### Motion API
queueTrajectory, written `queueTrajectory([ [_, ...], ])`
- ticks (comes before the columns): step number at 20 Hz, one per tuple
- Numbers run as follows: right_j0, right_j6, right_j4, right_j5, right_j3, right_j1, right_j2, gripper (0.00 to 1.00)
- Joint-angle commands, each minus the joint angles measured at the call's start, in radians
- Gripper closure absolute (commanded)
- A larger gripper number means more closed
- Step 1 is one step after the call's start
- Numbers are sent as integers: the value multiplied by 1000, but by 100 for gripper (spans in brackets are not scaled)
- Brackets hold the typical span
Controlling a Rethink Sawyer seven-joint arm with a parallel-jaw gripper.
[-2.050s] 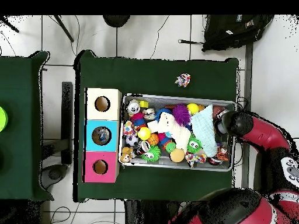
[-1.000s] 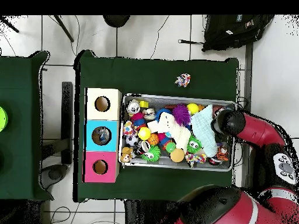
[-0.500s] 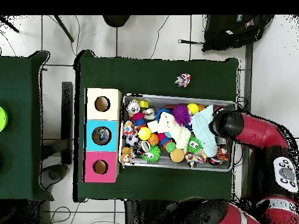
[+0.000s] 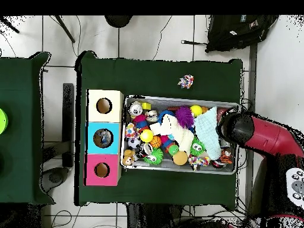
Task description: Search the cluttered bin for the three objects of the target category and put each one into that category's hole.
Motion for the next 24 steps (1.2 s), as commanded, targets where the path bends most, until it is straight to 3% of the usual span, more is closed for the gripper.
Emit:
queueTrajectory([
  [1, 6, 90, 30, 15, 108, -21, 27, 100],
  [3, -2, 74, 28, 21, 105, -20, 35, 100],
  [4, -5, 69, 28, 21, 106, -21, 38, 0],
  [11, -40, 53, 33, -34, 93, -2, 84, 0],
  [19, -103, 7, 81, -1, 136, -10, 166, 0],
  [24, -168, -34, 132, 42, 175, -1, 257, 0],
])
